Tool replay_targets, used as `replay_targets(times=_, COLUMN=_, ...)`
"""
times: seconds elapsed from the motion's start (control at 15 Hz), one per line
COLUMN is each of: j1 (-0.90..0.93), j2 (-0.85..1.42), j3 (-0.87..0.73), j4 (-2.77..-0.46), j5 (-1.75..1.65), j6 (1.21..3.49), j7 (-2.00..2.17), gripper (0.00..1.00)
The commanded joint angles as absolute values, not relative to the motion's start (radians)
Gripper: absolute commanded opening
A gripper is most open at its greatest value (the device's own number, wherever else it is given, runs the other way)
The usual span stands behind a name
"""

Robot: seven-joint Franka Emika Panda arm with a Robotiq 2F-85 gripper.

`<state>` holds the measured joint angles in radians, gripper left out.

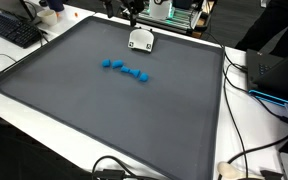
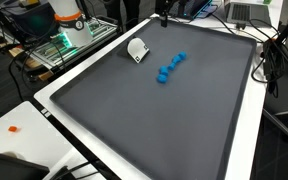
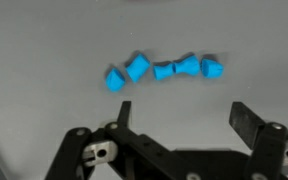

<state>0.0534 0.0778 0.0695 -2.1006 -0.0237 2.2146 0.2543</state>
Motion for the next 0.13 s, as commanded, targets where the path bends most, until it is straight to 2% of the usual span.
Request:
replay_targets(times=0.0, j1=0.061, j2=0.087, j3=0.063, j4=-2.091, j5=-0.023, j6=2.217, j7=0.221, gripper=1.0)
replay_targets(times=0.07, j1=0.061, j2=0.093, j3=0.063, j4=-2.086, j5=-0.023, j6=2.22, j7=0.203, gripper=1.0)
